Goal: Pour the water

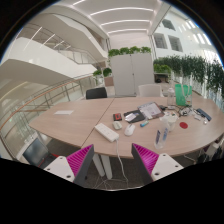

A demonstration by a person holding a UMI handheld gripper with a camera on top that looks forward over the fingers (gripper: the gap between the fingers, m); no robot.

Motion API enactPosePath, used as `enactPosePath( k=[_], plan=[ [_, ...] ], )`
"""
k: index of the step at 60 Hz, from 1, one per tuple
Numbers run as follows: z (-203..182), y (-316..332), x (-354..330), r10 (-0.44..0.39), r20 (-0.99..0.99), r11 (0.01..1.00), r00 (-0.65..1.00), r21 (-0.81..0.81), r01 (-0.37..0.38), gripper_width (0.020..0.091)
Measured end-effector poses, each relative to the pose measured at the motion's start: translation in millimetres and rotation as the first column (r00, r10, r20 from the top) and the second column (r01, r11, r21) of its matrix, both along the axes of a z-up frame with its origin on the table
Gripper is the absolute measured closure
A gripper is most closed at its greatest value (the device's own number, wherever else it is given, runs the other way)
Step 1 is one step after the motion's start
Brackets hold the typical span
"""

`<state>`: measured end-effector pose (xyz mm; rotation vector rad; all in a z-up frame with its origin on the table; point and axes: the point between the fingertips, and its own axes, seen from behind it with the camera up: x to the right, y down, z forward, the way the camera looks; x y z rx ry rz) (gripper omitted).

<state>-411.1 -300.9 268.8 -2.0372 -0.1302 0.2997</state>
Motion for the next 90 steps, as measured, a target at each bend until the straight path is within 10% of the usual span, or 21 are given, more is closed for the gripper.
enactPosePath(
  k=[23,58,61,65,90],
  plan=[
    [-37.5,47.4,77.5,-0.003,0.075,0.977,0.997,0.215,-0.014,0.0286],
    [-182.1,287.1,206.4,-0.100,0.114,0.962,0.988,0.267,0.067,0.0285],
    [-187.9,299.8,201.6,-0.072,0.095,0.961,0.993,0.272,0.044,0.0341],
    [-195.6,310.3,193.9,-0.015,0.108,0.964,0.994,0.265,-0.014,0.0614],
    [-200.6,318.2,163.6,0.152,0.100,0.974,0.983,0.155,-0.166,0.0704]
  ],
)
